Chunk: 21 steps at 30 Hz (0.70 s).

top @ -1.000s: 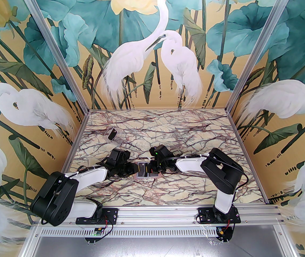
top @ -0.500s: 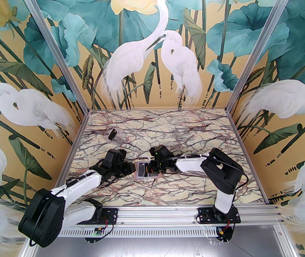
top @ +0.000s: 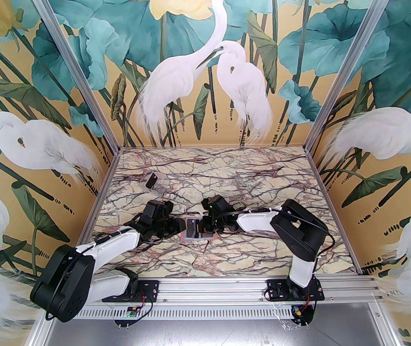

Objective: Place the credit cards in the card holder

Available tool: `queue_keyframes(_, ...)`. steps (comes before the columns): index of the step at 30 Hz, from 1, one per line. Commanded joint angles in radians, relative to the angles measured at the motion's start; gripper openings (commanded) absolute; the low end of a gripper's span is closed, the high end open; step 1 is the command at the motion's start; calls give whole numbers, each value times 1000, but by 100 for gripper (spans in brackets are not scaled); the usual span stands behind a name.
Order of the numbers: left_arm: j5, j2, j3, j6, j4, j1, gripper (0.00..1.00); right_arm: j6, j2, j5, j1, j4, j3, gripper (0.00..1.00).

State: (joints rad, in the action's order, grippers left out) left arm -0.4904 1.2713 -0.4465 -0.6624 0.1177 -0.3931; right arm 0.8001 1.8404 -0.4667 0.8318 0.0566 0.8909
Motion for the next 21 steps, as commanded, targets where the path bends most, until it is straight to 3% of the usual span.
queue_keyframes(1, -41, 28, -27, -9, -45, -1, 37, 7, 18, 14, 5, 6, -9, 0)
queue_keyframes(21, -65, 98, -53, -22, -91, -32, 36, 6, 35, -17, 4, 23, 2, 0)
